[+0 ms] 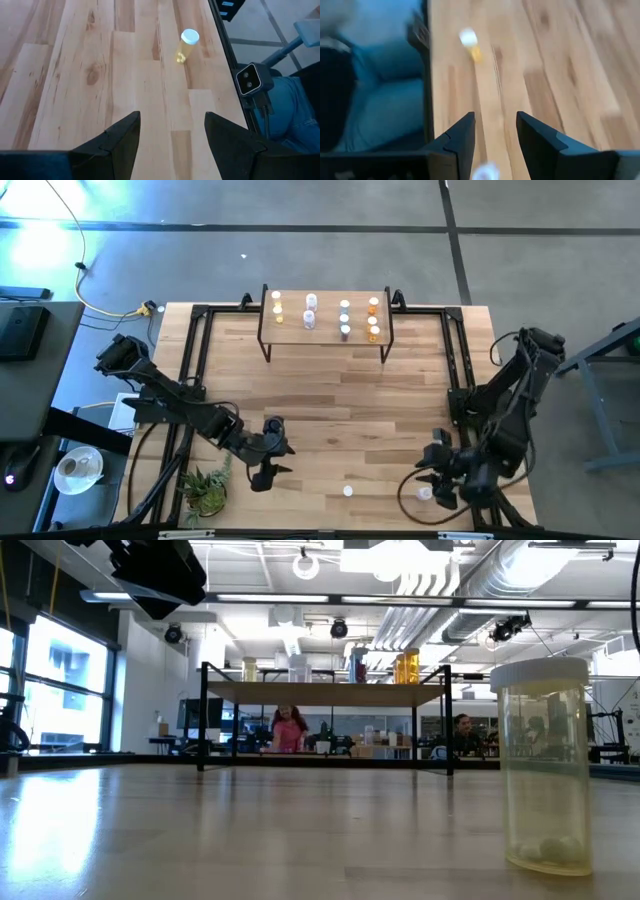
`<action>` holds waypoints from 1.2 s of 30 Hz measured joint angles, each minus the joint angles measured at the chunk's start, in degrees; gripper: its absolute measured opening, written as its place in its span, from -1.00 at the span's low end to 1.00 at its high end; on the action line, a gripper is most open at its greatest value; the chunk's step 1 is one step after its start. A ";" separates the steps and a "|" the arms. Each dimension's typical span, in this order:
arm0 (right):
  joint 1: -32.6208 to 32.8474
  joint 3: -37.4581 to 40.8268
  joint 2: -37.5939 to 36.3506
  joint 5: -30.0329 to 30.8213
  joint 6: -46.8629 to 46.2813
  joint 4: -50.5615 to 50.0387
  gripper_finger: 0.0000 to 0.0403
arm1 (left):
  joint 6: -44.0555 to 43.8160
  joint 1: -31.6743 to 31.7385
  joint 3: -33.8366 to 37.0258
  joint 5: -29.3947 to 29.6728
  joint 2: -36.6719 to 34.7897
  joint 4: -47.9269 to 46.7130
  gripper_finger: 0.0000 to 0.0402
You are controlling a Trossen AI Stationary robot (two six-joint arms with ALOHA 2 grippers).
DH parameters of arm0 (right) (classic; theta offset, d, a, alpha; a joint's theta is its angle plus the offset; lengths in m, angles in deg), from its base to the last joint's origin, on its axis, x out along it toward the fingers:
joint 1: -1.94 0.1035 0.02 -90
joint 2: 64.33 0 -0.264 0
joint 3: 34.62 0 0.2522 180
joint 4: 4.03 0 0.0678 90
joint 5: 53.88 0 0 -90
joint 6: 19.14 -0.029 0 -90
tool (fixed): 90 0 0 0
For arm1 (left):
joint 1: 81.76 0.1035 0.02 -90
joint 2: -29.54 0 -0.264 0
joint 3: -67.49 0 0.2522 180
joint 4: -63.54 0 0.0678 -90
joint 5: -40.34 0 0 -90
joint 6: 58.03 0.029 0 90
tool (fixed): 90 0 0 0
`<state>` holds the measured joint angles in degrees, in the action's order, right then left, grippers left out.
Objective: Pick and place medicine bottles onto shelf by color
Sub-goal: Put the transparent pill bottle on the shelf aligned with the transparent pill bottles
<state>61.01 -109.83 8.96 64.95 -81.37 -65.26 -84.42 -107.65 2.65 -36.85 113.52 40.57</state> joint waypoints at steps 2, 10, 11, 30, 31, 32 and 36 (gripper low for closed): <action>0.00 -3.01 3.24 -3.50 -4.23 -5.32 -0.34 | 0.00 0.00 -0.01 0.01 0.00 0.00 0.05; -0.16 -6.81 11.75 -13.52 -13.05 -12.29 -0.34 | 0.00 0.00 0.00 1.91 0.00 0.00 0.05; -0.33 -6.81 12.48 -14.43 -14.59 -12.63 -0.34 | 0.00 0.00 0.01 2.02 0.00 0.01 0.05; 1.92 -6.79 17.92 -21.21 -26.66 -10.06 0.05 | 0.00 0.00 0.00 3.02 0.00 0.02 0.05; 2.11 -6.79 18.35 -21.19 -26.92 -10.01 0.05 | 0.00 0.00 0.00 3.00 0.00 0.02 0.05; 2.18 -6.76 18.85 -21.18 -27.40 -10.01 0.05 | 0.00 0.00 -0.01 3.00 0.00 0.02 0.05; 2.16 -6.74 20.77 -21.57 -27.78 -8.75 0.05 | 0.00 0.00 -0.01 3.00 0.00 0.04 0.05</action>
<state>63.17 -116.57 29.73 43.38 -109.14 -74.01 -84.42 -107.65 2.64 -33.84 113.52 40.61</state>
